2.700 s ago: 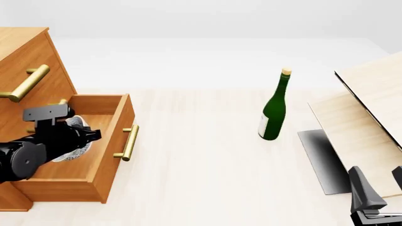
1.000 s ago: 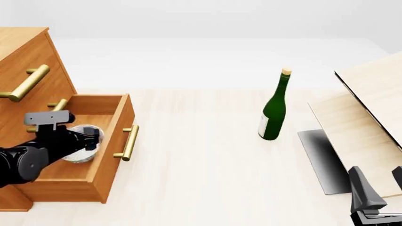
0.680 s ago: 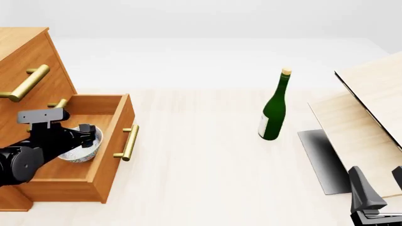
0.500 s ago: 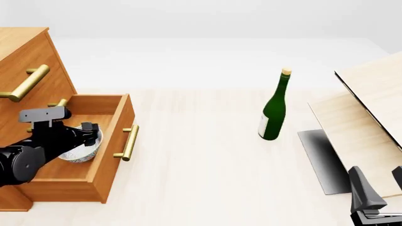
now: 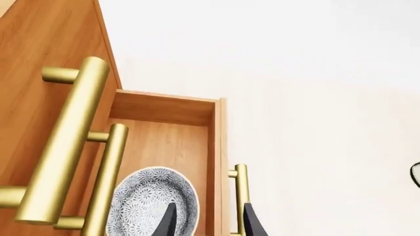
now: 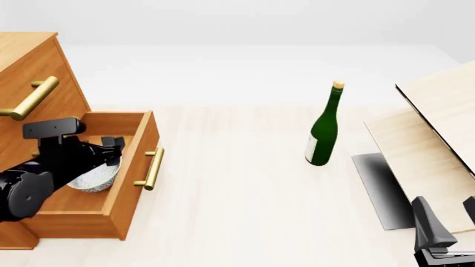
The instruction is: Put the bowl in the bottom drawer of the cabinet.
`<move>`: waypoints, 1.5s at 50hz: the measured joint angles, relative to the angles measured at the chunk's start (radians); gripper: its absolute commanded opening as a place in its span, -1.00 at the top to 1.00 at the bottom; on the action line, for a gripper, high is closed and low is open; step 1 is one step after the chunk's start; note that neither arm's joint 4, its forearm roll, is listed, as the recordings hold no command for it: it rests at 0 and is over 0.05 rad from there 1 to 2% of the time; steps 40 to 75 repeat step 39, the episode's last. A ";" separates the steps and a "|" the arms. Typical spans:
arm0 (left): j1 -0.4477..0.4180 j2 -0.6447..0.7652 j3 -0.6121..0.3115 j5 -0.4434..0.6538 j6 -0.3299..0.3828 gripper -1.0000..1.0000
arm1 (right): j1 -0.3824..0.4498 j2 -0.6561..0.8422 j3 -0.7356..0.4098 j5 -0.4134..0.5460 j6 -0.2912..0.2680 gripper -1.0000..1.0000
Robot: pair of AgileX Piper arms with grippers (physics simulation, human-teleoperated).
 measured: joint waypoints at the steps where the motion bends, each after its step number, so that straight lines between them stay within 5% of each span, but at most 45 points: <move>1: -0.002 -0.005 0.000 0.001 -0.001 -1.00 | 0.000 0.000 0.000 0.000 0.000 -1.00; 39: -0.094 -0.237 0.033 0.041 -0.024 -1.00 | 0.000 0.000 0.000 0.000 0.000 -1.00; 75: -0.094 -0.237 0.033 0.041 -0.024 -1.00 | 0.000 0.000 0.000 0.000 0.000 -1.00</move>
